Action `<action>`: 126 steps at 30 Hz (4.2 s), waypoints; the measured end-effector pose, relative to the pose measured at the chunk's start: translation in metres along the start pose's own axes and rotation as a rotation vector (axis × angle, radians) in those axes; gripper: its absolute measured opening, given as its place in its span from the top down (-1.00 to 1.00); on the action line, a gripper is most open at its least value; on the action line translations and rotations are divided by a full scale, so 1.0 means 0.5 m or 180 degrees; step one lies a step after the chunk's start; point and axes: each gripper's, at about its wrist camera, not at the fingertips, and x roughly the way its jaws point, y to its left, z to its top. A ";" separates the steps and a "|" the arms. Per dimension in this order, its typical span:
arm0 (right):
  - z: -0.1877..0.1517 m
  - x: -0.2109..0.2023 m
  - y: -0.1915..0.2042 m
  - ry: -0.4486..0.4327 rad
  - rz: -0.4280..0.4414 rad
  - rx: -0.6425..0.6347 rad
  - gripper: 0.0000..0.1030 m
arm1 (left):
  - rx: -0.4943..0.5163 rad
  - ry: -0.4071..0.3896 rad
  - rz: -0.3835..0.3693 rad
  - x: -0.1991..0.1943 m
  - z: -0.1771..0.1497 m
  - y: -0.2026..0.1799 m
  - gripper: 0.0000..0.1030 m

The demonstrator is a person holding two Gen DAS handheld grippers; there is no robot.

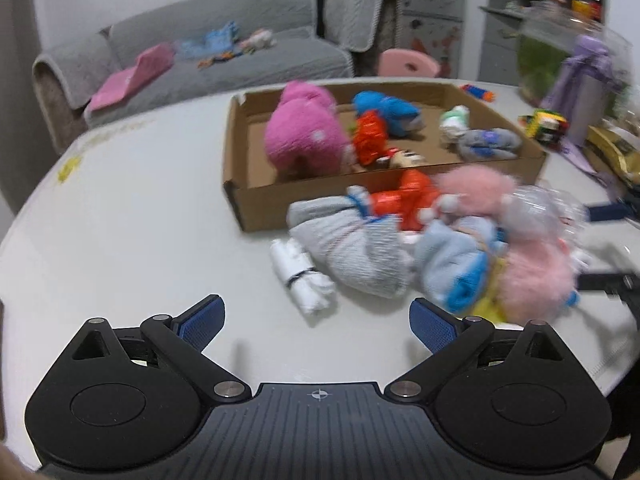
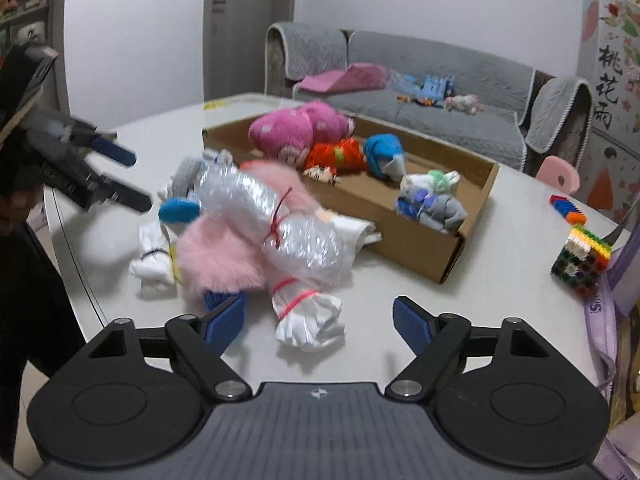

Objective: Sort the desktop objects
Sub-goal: 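Move both grippers back toward the remaining items on the table, then grasp the white rolled cloth with the left gripper while the right grasps the white red-banded bundle, then carry both items over the cardboard tray and open both grippers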

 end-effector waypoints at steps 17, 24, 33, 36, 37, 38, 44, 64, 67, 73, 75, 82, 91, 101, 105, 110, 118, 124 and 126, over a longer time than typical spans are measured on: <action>-0.021 0.017 -0.007 0.0088 0.0287 0.0037 0.24 | -0.0426 0.0224 0.0567 0.043 0.007 0.083 -0.93; -0.030 0.002 -0.010 0.0102 0.0252 0.0066 0.25 | -0.0120 0.0152 0.0400 0.051 0.024 0.044 -0.93; -0.035 -0.003 -0.021 0.0103 0.0190 0.0129 0.25 | -0.0314 0.0202 0.0099 0.084 0.038 0.059 -0.49; -0.035 -0.006 -0.021 0.0100 0.0169 0.0150 0.25 | -0.0270 0.0172 0.0076 0.063 0.033 0.050 0.53; -0.035 -0.008 -0.022 0.0095 0.0156 0.0154 0.25 | -0.0261 0.0196 0.0099 0.058 0.030 0.047 0.54; -0.035 -0.010 -0.023 0.0085 0.0145 0.0168 0.25 | -0.0239 0.0205 0.0117 0.053 0.026 0.043 0.54; -0.033 -0.036 -0.035 -0.0058 0.0133 0.0305 0.26 | -0.0213 0.0136 0.0211 0.009 0.016 0.040 0.56; -0.040 -0.141 -0.064 -0.0487 0.0261 0.0681 0.29 | -0.0285 -0.0250 0.0128 -0.098 0.040 0.042 0.55; -0.038 -0.141 -0.073 -0.0531 0.0258 0.0741 0.29 | -0.0285 -0.0253 0.0119 -0.093 0.047 0.037 0.55; -0.033 -0.137 -0.081 -0.0619 0.0244 0.0792 0.29 | -0.0237 -0.0254 0.0113 -0.086 0.054 0.021 0.55; -0.030 -0.138 -0.084 -0.0660 0.0242 0.0803 0.29 | -0.0236 -0.0253 0.0109 -0.084 0.058 0.019 0.55; 0.004 -0.146 -0.099 -0.0835 0.0152 0.0814 0.29 | -0.0201 -0.0298 0.0064 -0.078 0.081 0.005 0.55; 0.110 -0.125 -0.147 -0.1223 -0.0111 0.0810 0.29 | -0.0152 -0.0462 -0.0054 -0.058 0.170 -0.028 0.55; 0.189 -0.027 -0.206 -0.1216 -0.0162 0.0744 0.29 | -0.0006 -0.0378 -0.0295 0.045 0.269 -0.089 0.55; 0.206 0.036 -0.238 -0.1087 -0.0221 0.0754 0.29 | 0.0044 -0.0264 -0.0421 0.098 0.286 -0.119 0.55; 0.202 0.097 -0.242 -0.0867 -0.0289 0.0676 0.29 | 0.0159 -0.0165 -0.0486 0.147 0.290 -0.154 0.55; 0.200 0.133 -0.223 -0.0645 -0.0328 0.0527 0.29 | 0.0249 -0.0009 -0.0535 0.206 0.289 -0.175 0.55; 0.202 0.168 -0.234 -0.0418 -0.0334 0.0506 0.29 | 0.0285 0.0075 -0.0545 0.230 0.282 -0.179 0.54; 0.201 0.177 -0.233 -0.0341 -0.0359 0.0495 0.29 | 0.0270 0.0110 -0.0549 0.237 0.281 -0.176 0.54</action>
